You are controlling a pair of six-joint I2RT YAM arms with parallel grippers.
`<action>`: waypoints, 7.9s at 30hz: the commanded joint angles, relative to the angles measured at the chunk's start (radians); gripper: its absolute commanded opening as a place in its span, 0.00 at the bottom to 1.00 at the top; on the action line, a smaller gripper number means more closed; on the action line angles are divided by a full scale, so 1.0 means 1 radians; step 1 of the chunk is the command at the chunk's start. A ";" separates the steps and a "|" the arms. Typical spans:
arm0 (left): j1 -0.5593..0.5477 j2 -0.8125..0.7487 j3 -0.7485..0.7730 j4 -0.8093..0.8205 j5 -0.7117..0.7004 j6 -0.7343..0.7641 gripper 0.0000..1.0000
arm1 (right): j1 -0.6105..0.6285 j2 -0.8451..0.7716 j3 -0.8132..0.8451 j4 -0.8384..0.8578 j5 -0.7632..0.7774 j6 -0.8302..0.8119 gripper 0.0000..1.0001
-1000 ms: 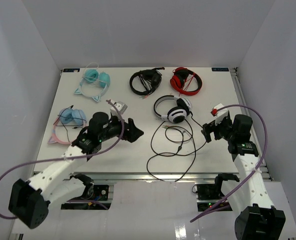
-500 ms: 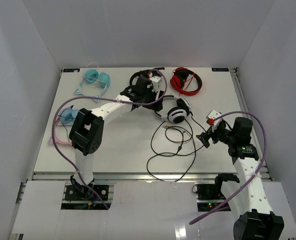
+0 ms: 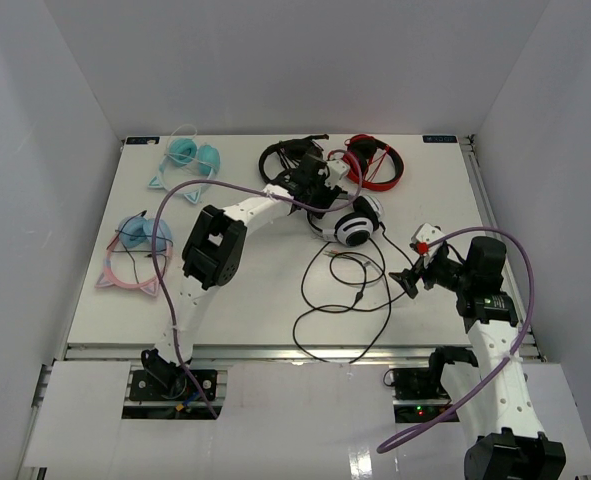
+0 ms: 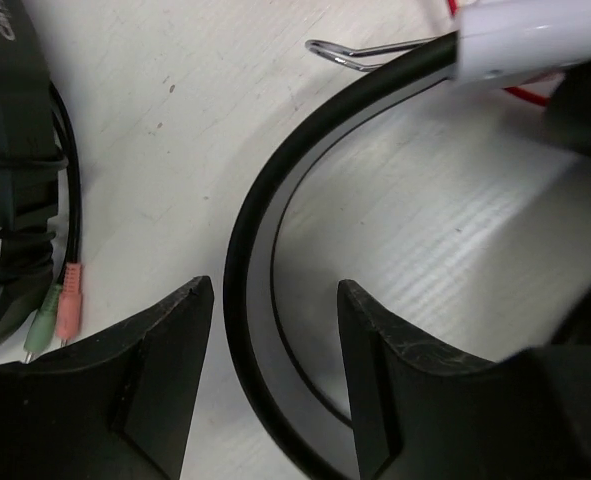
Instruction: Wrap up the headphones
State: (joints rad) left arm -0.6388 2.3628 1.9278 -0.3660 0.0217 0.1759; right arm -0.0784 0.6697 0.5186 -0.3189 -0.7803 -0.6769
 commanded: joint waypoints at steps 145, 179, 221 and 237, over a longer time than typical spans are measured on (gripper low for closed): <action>-0.003 -1.247 -0.811 0.787 0.108 -0.790 0.00 | 0.399 0.647 0.356 0.867 -0.414 0.917 0.68; -0.043 -1.111 -0.538 0.918 -0.996 -0.099 0.00 | 0.686 0.547 0.155 0.566 -0.178 0.472 0.08; -0.071 -1.241 -0.742 0.409 0.239 -0.412 0.00 | 0.496 0.660 0.373 0.493 -0.460 0.498 0.79; -0.073 -1.161 -0.470 0.588 -0.486 -0.738 0.00 | 0.596 0.853 0.136 1.794 -0.474 1.489 0.81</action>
State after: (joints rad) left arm -0.7136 1.2039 1.3848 0.1129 -0.1639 -0.4649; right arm 0.4801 1.5474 0.6798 1.1200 -1.2218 0.6544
